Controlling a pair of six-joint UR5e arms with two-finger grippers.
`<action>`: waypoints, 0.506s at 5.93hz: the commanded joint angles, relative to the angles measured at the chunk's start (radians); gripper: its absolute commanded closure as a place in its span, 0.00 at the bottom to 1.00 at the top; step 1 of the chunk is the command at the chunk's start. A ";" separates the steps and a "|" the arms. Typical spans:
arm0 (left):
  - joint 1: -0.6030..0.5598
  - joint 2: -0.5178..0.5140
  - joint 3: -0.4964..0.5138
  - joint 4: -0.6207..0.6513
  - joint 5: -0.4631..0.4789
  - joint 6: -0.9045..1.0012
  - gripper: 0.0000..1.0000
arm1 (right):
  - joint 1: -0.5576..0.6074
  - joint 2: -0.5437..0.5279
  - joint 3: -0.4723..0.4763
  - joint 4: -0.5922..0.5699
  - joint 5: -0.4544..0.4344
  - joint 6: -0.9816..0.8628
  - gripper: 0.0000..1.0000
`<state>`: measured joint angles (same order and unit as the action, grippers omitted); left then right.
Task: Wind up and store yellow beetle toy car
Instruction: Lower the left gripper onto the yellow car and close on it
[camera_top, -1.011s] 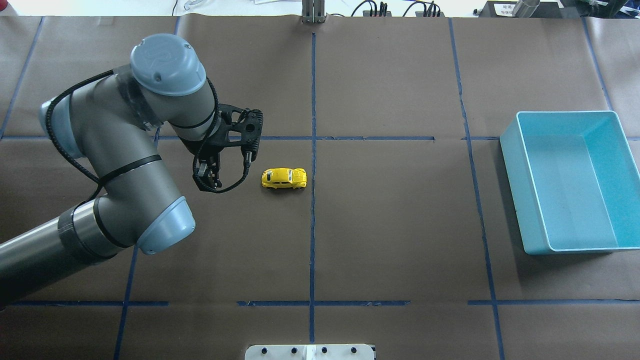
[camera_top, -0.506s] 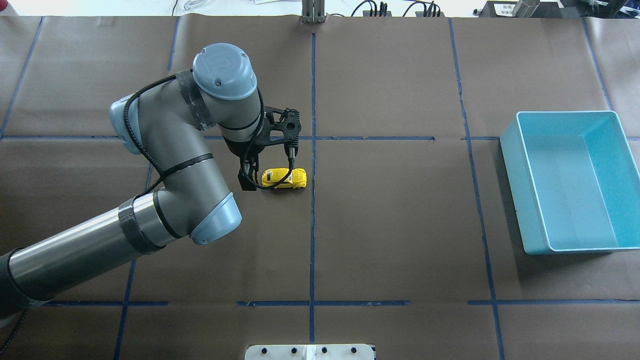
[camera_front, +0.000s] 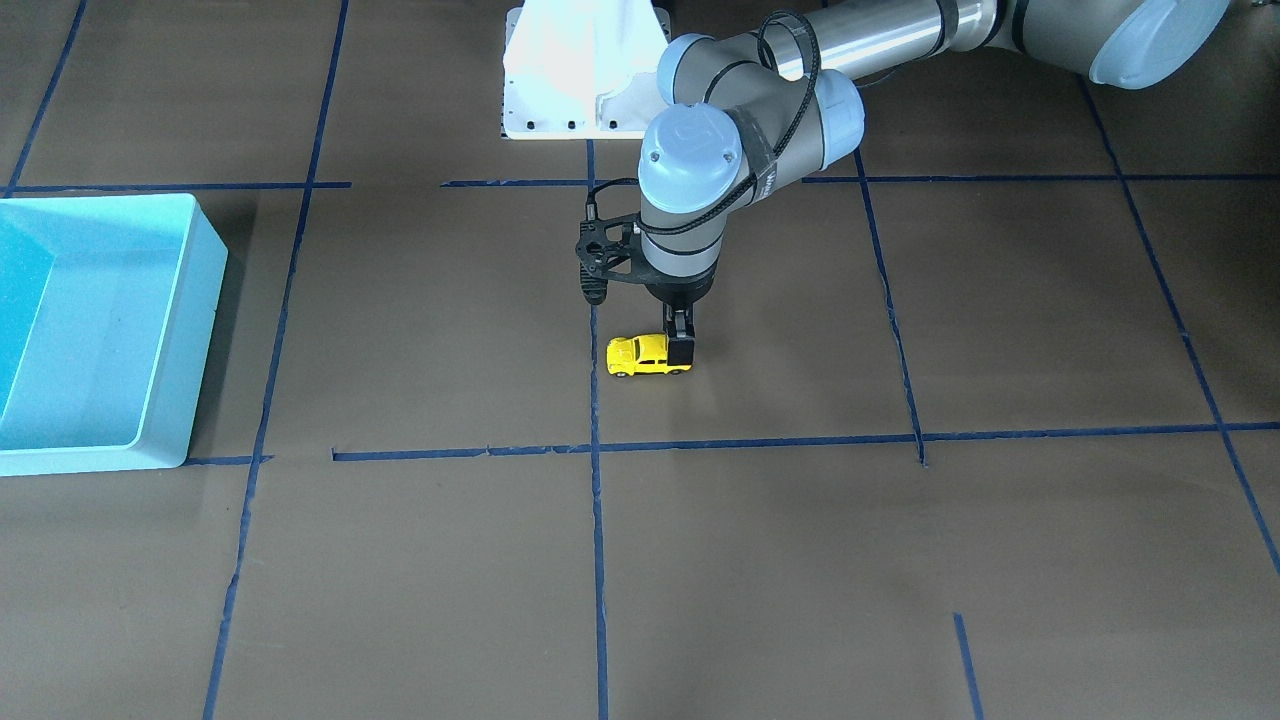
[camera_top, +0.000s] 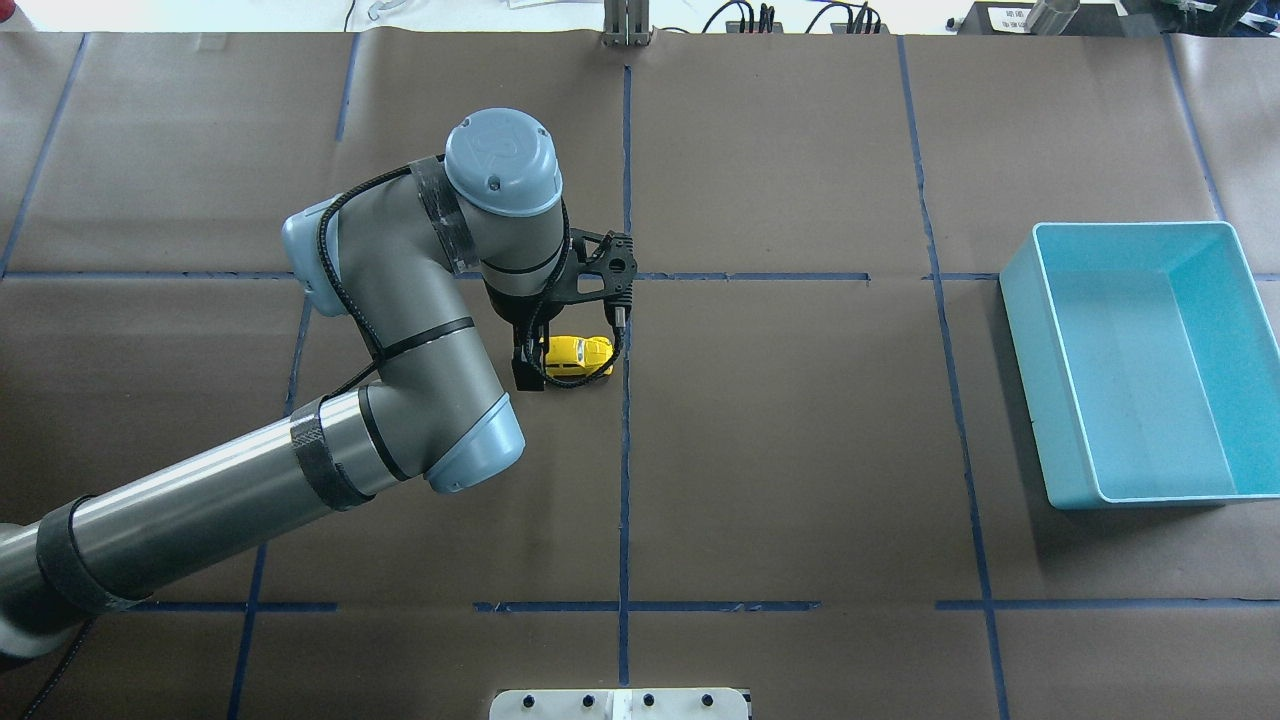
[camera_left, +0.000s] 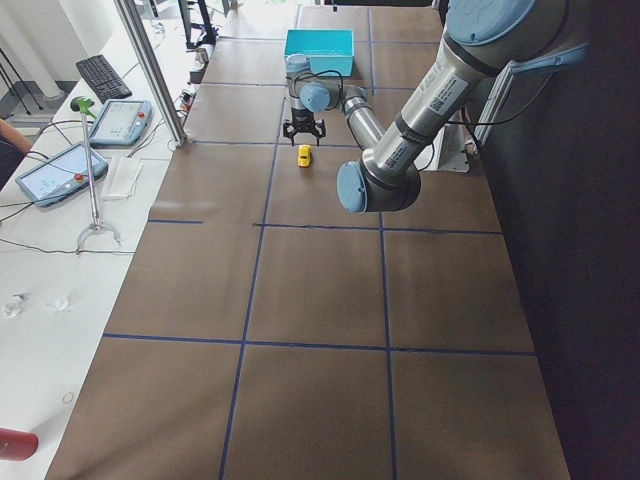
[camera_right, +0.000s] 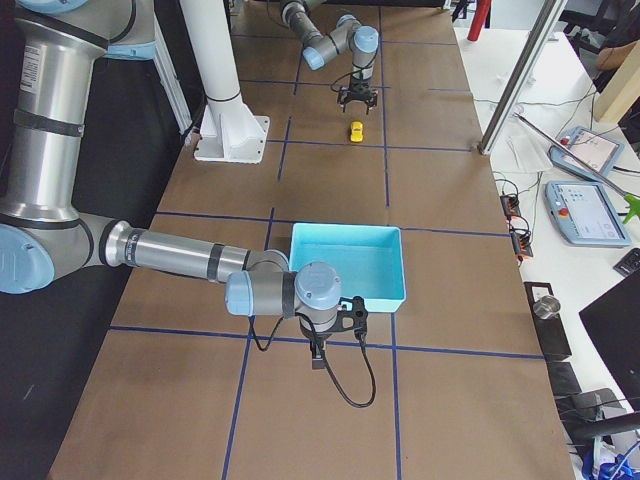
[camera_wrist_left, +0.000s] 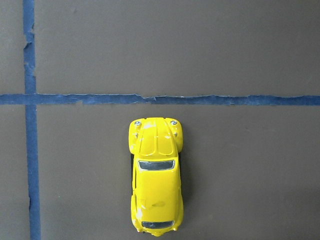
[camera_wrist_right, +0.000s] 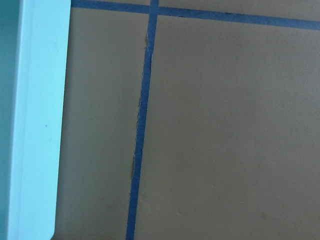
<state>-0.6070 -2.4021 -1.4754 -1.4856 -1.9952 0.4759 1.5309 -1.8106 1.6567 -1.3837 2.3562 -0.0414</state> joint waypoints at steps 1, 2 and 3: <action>0.000 -0.002 0.046 -0.056 0.010 -0.023 0.00 | 0.000 -0.001 0.000 0.000 0.000 0.000 0.00; 0.000 -0.003 0.050 -0.061 0.027 -0.025 0.00 | 0.000 -0.001 0.000 0.000 0.000 0.000 0.00; 0.000 -0.003 0.058 -0.061 0.030 -0.026 0.00 | 0.000 -0.001 0.000 0.000 0.000 0.000 0.00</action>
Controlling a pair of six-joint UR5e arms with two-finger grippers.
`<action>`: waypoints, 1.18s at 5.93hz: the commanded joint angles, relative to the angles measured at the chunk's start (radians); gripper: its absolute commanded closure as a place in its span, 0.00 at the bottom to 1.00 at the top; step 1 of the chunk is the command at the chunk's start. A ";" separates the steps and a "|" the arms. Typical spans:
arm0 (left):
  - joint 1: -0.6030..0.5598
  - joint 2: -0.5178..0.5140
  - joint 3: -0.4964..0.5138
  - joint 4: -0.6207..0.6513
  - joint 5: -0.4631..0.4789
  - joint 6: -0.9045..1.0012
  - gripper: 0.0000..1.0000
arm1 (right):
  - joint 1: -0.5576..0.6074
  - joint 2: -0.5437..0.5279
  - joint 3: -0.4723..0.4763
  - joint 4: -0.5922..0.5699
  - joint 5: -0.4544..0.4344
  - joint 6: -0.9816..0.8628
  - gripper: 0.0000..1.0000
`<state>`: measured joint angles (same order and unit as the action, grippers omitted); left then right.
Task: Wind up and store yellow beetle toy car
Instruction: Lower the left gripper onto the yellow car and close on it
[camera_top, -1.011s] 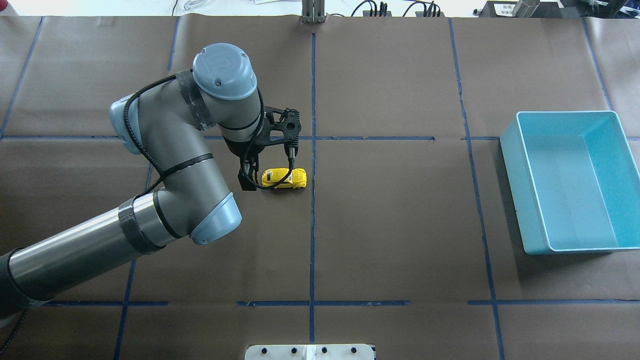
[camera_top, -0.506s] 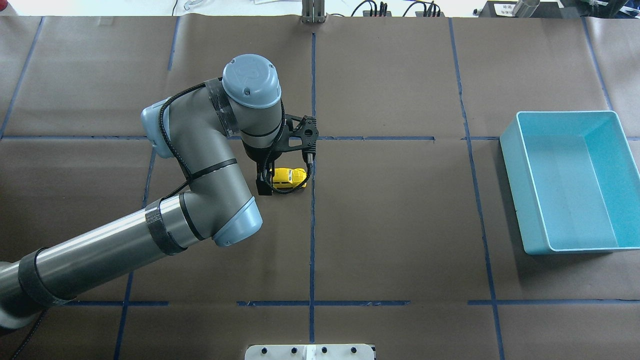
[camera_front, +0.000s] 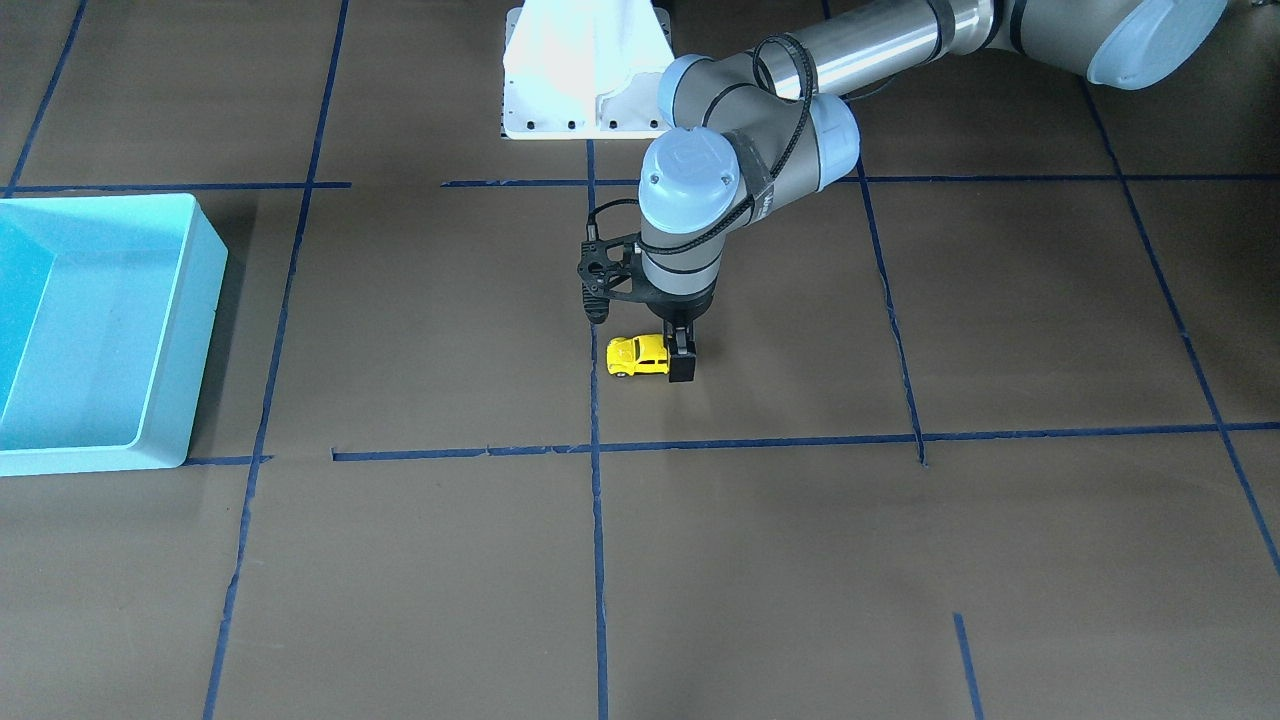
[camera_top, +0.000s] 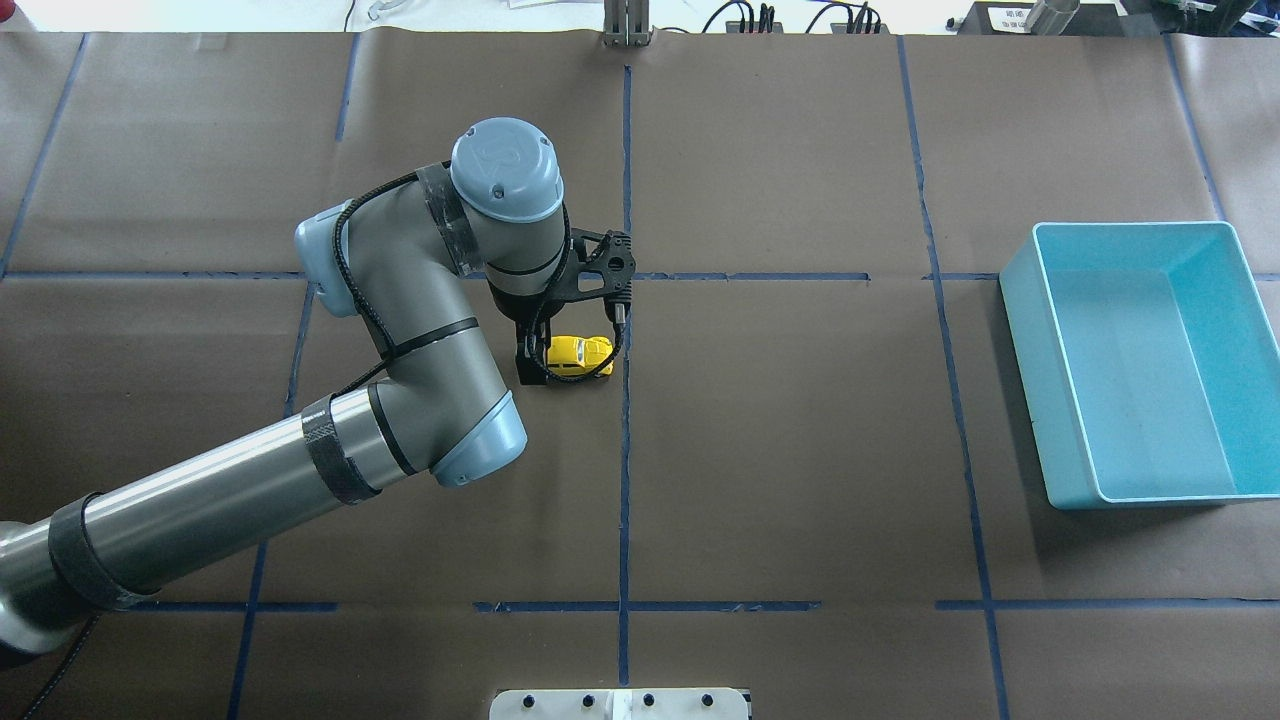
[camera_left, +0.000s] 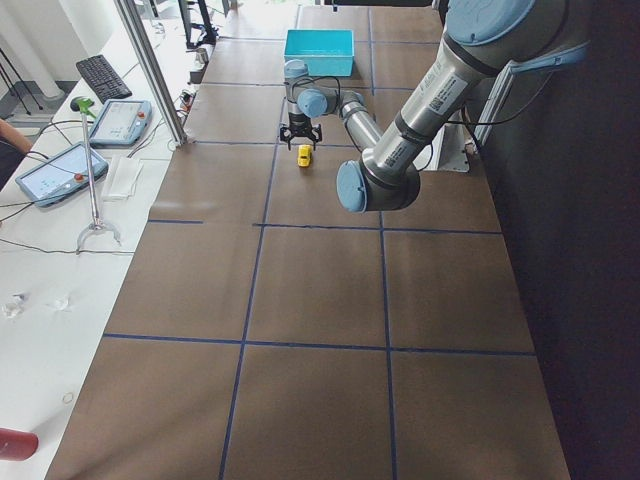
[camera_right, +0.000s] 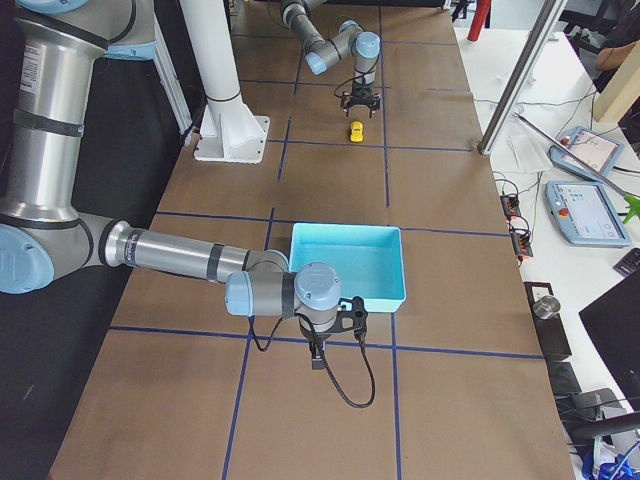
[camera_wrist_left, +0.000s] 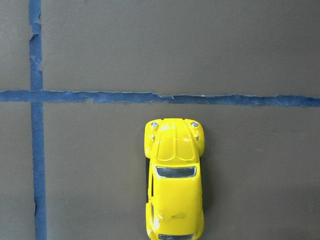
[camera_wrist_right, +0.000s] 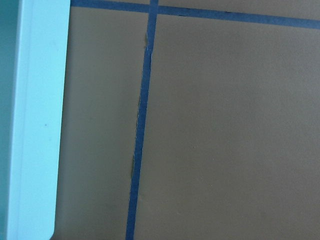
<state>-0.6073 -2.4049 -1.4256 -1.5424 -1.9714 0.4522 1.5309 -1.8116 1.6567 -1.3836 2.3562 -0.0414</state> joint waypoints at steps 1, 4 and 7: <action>0.000 -0.011 0.022 -0.004 0.015 -0.004 0.00 | 0.000 0.000 0.000 -0.002 0.000 0.000 0.00; 0.004 -0.037 0.082 -0.053 0.022 -0.037 0.00 | 0.000 -0.002 0.000 -0.002 0.000 0.000 0.00; 0.032 -0.034 0.105 -0.076 0.023 -0.041 0.00 | 0.000 -0.002 0.000 -0.002 0.000 0.000 0.00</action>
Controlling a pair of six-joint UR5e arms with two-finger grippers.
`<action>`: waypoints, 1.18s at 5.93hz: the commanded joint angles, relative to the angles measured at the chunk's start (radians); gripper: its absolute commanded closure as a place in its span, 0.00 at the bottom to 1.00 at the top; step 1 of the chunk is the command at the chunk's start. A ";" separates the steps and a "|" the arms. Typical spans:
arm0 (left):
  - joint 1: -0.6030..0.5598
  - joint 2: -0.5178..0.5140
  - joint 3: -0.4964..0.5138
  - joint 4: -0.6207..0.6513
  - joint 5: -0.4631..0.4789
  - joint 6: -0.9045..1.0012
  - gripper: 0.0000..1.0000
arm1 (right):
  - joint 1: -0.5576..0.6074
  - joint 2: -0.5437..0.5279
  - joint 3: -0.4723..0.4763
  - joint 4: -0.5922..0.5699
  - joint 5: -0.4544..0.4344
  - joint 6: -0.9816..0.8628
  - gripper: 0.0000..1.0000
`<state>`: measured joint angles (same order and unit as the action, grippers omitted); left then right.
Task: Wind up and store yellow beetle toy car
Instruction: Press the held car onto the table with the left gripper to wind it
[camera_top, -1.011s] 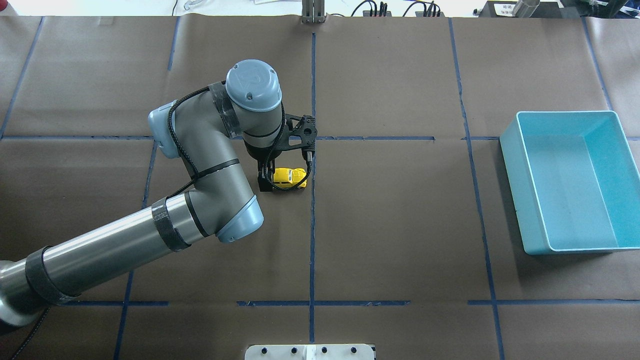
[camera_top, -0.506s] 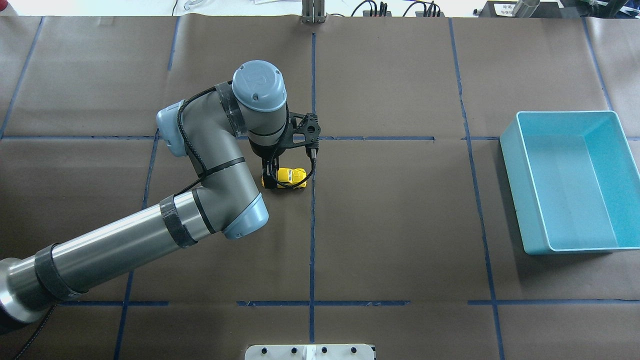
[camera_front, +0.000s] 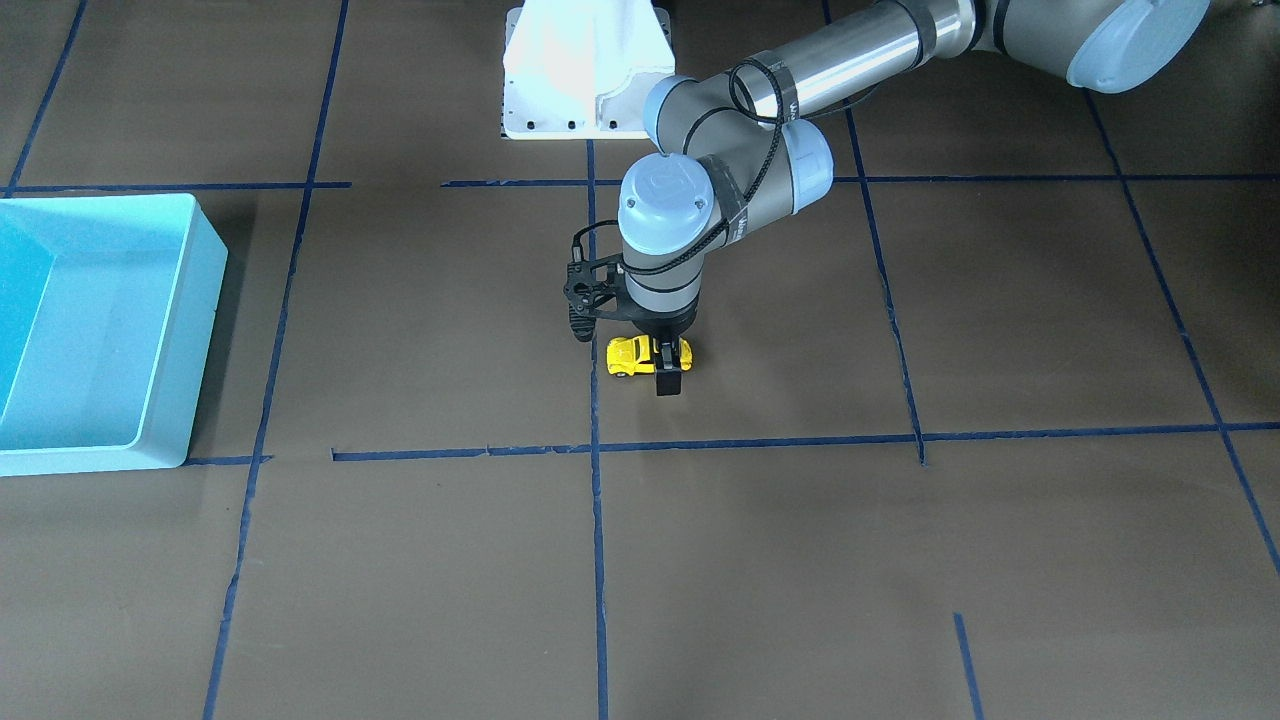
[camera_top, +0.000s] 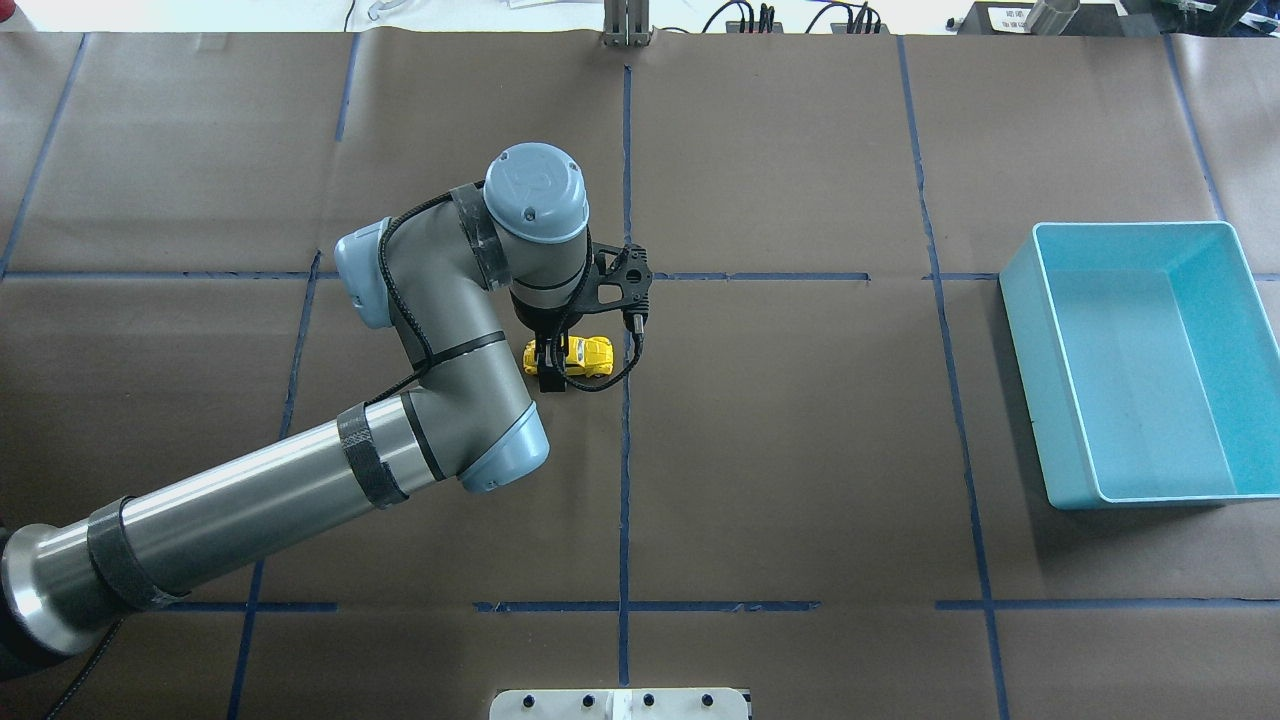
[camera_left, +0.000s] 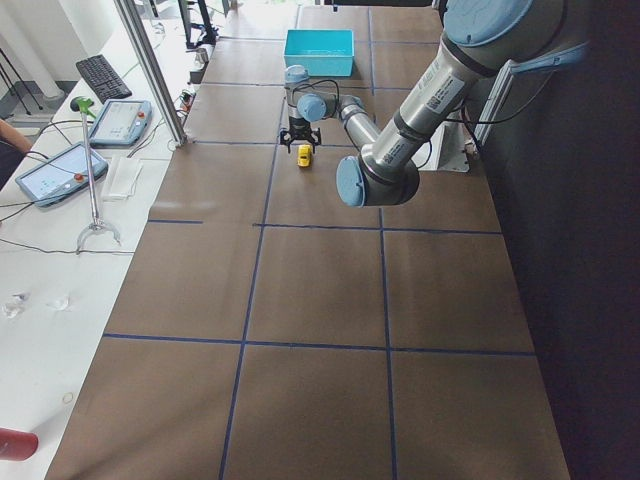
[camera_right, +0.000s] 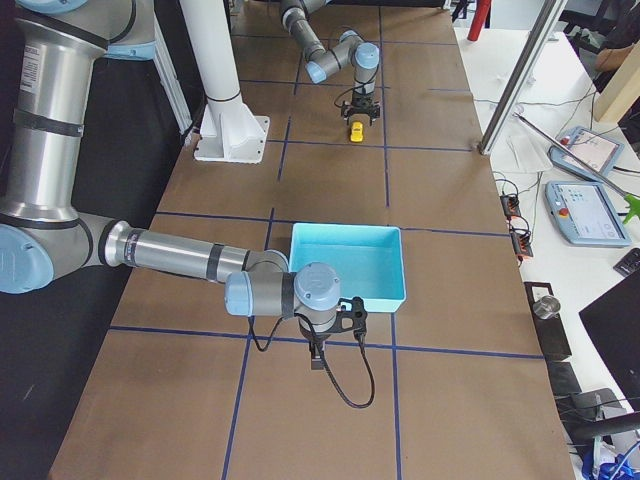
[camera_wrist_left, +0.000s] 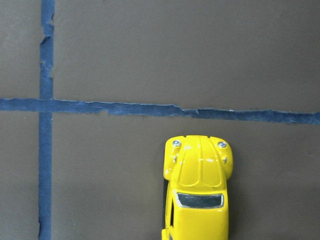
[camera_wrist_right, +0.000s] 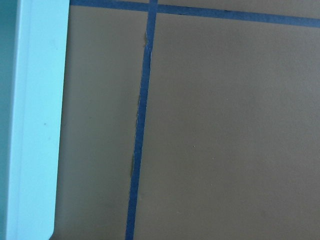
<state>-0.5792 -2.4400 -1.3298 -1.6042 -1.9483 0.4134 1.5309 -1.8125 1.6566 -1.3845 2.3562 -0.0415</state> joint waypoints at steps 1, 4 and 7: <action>0.004 -0.001 0.014 -0.016 0.000 -0.010 0.00 | 0.000 -0.001 0.000 -0.001 0.000 0.000 0.00; 0.004 -0.017 0.037 -0.046 0.005 -0.038 0.09 | 0.000 -0.001 -0.001 -0.001 0.000 0.000 0.00; 0.004 -0.027 0.035 -0.048 0.002 -0.035 0.22 | 0.000 -0.001 -0.001 -0.001 0.000 0.000 0.00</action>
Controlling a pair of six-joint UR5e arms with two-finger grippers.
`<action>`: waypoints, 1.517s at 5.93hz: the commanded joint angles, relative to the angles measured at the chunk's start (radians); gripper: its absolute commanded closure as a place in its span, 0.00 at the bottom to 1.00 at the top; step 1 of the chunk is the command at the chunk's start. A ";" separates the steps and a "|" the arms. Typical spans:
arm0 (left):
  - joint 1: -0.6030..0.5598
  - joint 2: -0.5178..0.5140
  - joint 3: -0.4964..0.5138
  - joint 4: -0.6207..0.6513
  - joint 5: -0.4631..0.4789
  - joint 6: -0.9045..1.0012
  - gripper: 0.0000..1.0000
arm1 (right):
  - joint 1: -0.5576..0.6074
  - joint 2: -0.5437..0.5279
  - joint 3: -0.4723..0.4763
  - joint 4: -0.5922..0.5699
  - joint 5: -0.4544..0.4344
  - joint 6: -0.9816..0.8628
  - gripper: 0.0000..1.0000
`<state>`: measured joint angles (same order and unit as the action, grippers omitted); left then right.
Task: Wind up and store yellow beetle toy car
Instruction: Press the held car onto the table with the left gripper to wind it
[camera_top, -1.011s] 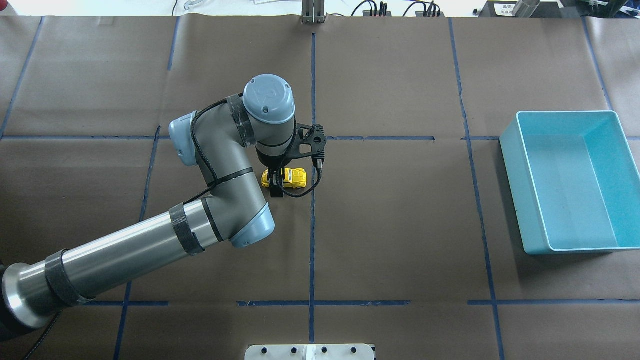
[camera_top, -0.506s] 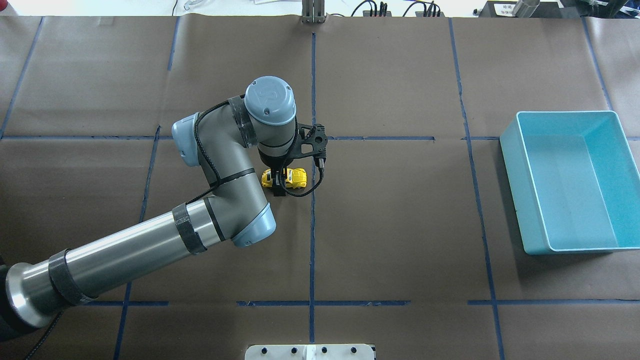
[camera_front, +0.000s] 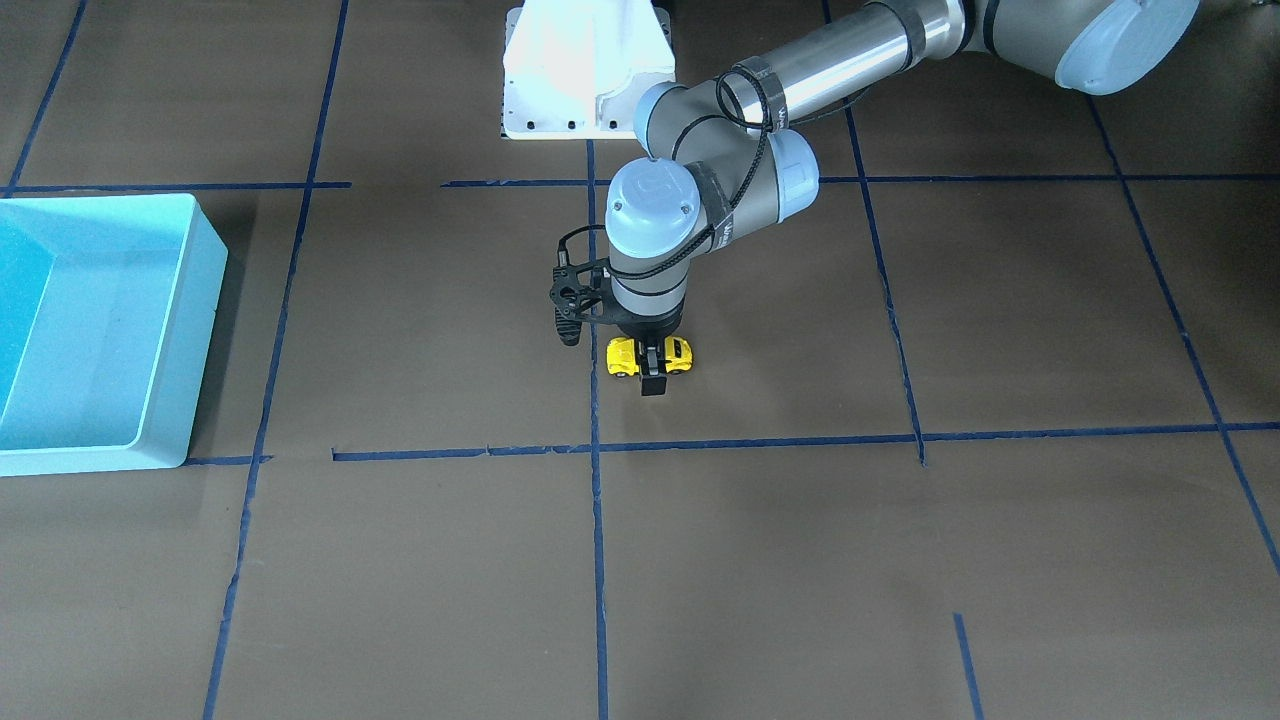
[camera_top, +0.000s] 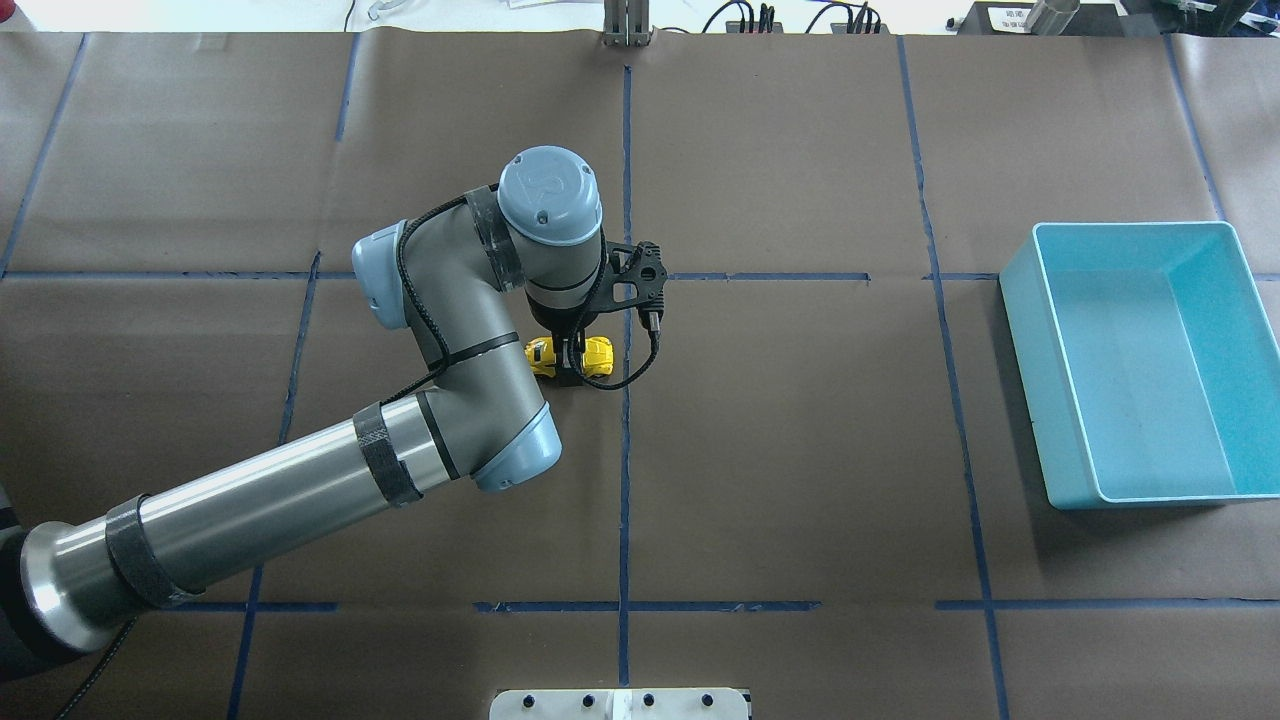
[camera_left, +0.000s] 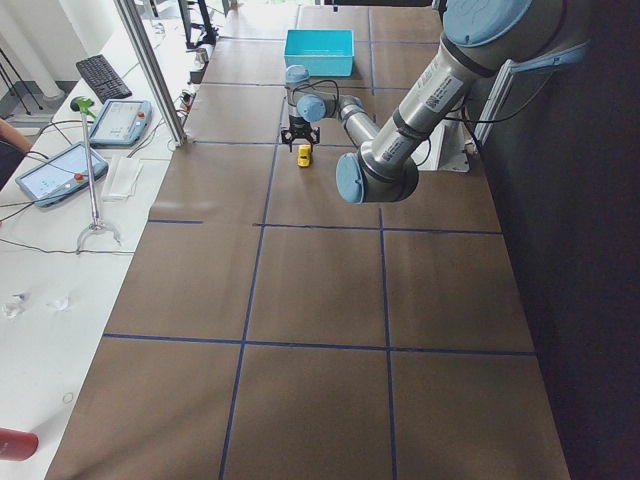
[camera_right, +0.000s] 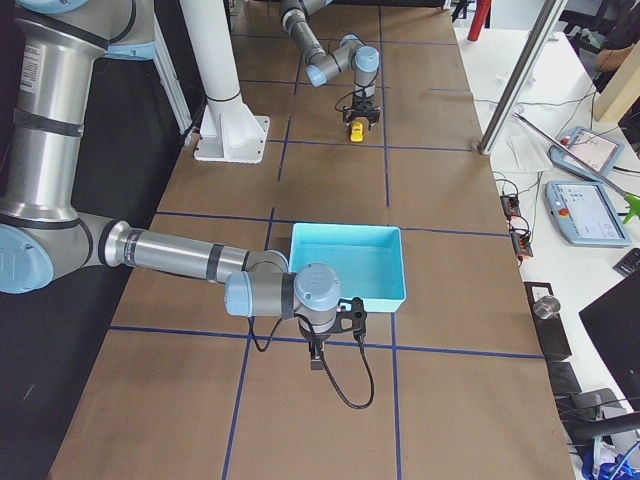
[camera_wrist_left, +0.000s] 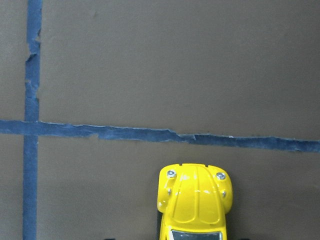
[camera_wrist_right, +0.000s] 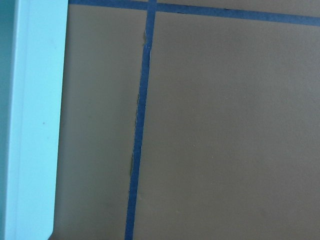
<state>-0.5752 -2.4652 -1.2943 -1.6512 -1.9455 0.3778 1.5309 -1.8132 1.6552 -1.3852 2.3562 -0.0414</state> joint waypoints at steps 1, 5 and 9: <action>0.000 0.005 0.000 -0.001 -0.001 0.004 0.23 | 0.000 0.000 0.000 0.000 0.000 0.000 0.00; 0.002 0.009 -0.002 0.001 -0.009 0.015 0.41 | 0.000 0.000 0.000 0.000 0.000 0.000 0.00; -0.018 0.015 -0.019 0.013 -0.085 0.015 0.93 | 0.000 0.000 0.000 0.000 0.000 0.000 0.00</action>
<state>-0.5820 -2.4537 -1.3057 -1.6426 -1.9805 0.3927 1.5315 -1.8132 1.6552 -1.3852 2.3562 -0.0414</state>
